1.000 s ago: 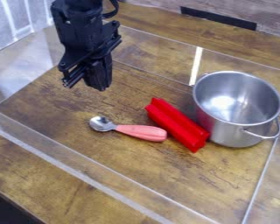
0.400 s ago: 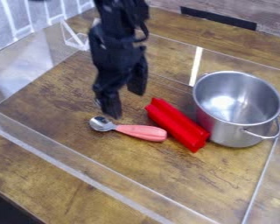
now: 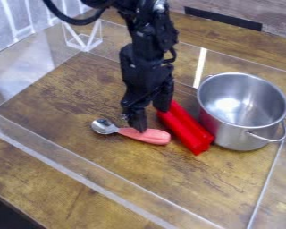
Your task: Move the pink spoon to the left side of the table
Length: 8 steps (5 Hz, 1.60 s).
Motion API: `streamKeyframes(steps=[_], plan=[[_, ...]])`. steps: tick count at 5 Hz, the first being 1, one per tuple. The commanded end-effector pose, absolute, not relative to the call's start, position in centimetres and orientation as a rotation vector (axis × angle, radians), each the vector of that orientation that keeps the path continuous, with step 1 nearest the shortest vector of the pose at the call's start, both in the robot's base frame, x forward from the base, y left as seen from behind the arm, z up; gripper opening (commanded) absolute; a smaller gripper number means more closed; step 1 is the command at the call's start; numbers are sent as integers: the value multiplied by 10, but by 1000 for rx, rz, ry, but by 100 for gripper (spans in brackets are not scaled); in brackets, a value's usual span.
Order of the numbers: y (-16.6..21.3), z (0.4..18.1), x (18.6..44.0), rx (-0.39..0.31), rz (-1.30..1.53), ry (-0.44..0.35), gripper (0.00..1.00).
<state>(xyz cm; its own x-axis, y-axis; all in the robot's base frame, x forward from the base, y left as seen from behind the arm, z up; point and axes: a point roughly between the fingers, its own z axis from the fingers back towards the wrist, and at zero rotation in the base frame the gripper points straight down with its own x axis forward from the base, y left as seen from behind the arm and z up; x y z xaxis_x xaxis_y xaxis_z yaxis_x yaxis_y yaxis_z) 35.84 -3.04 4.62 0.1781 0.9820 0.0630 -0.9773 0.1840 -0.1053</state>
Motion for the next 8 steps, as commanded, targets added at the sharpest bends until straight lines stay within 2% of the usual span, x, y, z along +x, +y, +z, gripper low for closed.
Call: streamKeyframes(steps=[1, 2, 4, 5, 7, 8], plan=[[-37, 55, 372, -70, 1321, -151, 100], [-34, 50, 381, -55, 1289, -153, 100], [-36, 25, 369, -17, 1275, -151, 100], [-36, 20, 372, 5, 1280, -148, 100], [-35, 33, 381, 35, 1317, -142, 100], [-34, 38, 387, 44, 1346, -138, 0]])
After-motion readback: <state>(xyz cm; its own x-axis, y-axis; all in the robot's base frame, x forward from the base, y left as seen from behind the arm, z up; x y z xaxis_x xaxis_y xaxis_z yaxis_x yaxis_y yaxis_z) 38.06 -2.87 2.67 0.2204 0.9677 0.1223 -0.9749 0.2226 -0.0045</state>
